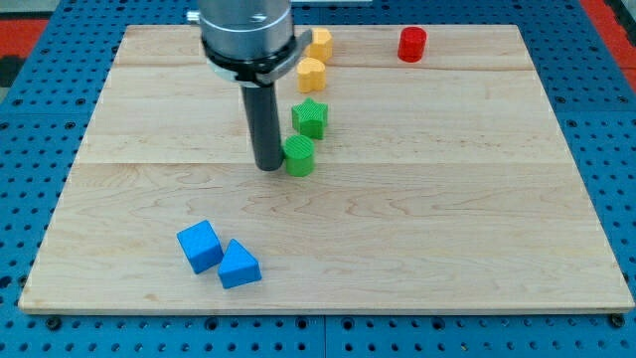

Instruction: Place the blue cube to the bottom left side of the green circle

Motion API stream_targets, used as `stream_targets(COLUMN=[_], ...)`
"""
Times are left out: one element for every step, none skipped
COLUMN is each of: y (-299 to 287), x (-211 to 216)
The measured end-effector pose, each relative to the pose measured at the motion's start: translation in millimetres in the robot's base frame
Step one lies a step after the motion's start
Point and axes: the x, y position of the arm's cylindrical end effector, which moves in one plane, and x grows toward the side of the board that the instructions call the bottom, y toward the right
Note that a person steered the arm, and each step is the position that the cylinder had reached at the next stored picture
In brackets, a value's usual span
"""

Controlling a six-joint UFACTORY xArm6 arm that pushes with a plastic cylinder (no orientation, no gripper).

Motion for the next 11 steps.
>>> stream_targets(y=[-27,-96,-157,-155,-109,-90,-66,-83,-102,-61,-32], x=[11,35,79,128,132,91,79,99,131,140,92])
